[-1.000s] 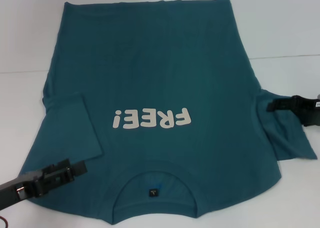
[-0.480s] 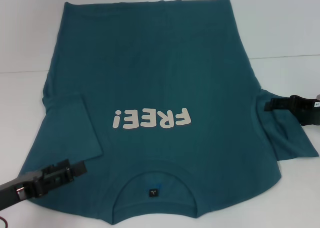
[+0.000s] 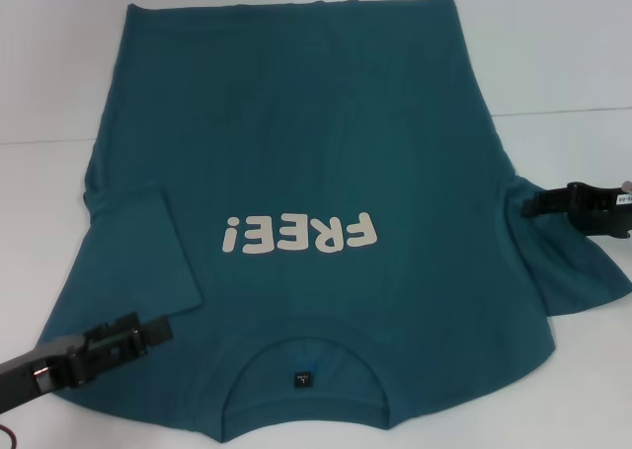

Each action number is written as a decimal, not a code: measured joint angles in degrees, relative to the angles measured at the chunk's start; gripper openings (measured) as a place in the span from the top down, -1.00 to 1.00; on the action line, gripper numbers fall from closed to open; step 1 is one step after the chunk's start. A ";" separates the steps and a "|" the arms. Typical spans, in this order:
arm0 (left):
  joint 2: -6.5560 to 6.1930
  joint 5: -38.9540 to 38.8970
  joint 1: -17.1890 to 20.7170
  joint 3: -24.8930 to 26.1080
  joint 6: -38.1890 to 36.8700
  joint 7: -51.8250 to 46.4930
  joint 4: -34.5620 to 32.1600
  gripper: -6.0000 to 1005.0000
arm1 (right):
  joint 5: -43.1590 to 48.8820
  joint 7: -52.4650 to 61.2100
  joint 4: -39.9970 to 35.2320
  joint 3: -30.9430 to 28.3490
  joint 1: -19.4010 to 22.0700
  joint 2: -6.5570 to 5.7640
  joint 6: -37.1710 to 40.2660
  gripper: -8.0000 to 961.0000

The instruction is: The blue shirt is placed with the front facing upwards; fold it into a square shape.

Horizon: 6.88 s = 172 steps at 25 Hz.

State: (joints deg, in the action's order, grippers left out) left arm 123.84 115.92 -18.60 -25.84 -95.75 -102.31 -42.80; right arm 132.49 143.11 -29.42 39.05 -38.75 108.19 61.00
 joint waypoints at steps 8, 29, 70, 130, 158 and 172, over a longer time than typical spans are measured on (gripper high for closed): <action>0.00 0.00 0.14 0.00 0.08 0.00 0.00 -0.82 | 0.08 0.25 0.25 0.10 0.20 -0.43 0.24 0.07; 0.00 -0.02 0.22 0.01 -0.14 -0.17 0.00 -0.82 | 1.79 3.21 -5.07 -1.08 2.02 -1.53 2.16 0.96; 0.08 -0.12 0.18 0.09 0.28 -0.79 0.80 -0.83 | 8.23 6.40 -6.39 3.20 -8.20 0.38 9.15 0.96; 0.00 -0.17 0.43 1.59 1.62 -0.34 2.11 -0.82 | 8.19 6.39 -4.83 7.03 -10.95 2.49 2.72 -0.80; 0.00 -0.17 0.46 1.58 1.61 -0.36 2.56 -0.81 | 17.12 -6.97 -21.05 8.20 -3.56 2.15 23.05 -0.91; 0.00 -0.17 -0.30 1.59 1.79 -0.34 2.99 -0.80 | 25.05 -10.86 -25.62 8.38 -0.83 5.21 21.57 -0.91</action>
State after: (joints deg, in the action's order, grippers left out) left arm 123.84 115.75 -18.90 -24.25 -93.95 -102.65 -39.82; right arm 157.54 132.25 -55.04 47.43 -39.58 113.40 82.57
